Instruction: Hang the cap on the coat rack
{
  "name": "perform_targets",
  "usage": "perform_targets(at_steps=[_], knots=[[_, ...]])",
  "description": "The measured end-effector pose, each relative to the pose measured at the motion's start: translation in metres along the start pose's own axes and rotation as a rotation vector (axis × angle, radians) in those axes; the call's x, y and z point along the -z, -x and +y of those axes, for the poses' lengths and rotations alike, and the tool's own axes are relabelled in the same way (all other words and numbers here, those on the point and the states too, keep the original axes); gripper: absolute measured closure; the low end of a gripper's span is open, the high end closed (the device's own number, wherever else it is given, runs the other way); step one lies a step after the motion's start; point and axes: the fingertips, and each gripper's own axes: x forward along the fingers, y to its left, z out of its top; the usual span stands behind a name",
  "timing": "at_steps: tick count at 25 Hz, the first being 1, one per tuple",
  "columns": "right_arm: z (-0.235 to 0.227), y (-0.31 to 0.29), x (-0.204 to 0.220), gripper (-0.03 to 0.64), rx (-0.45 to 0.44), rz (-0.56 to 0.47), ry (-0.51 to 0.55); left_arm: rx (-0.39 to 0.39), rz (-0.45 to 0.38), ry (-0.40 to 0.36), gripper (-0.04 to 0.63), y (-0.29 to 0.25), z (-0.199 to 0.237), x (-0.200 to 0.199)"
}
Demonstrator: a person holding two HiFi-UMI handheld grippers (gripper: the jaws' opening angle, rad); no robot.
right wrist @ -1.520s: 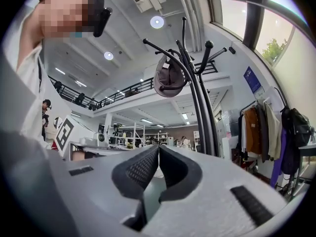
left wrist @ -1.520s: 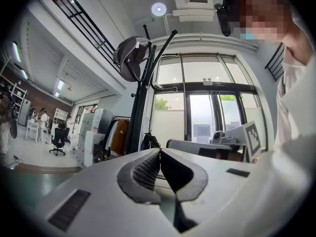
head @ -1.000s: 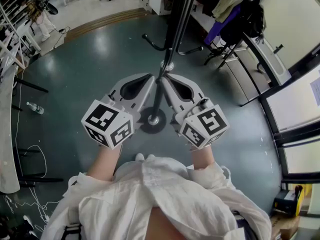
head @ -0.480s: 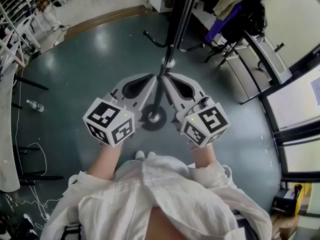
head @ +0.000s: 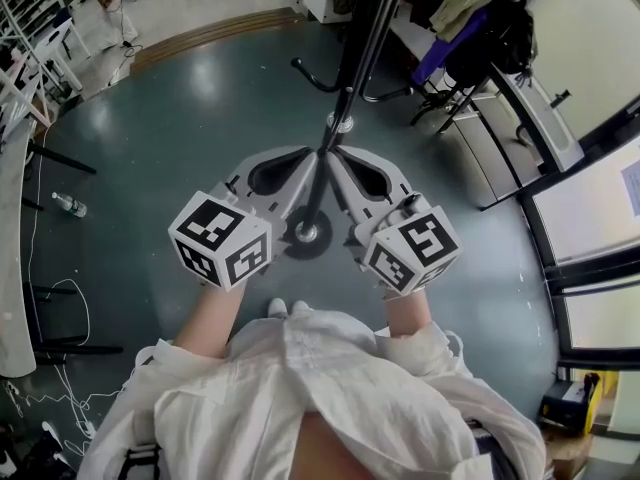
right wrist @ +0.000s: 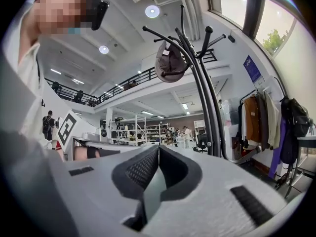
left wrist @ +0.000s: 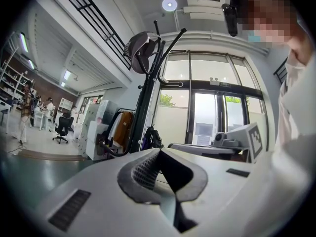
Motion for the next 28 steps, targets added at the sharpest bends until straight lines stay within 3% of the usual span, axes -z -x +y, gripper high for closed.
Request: perform_targets(at_steps=[28], knots=[[0.0088, -0.0063, 0.0024, 0.612, 0.004, 0.015, 0.003, -0.002, 0.023, 0.037, 0.580, 0.0079, 0.0029, 0.0103]])
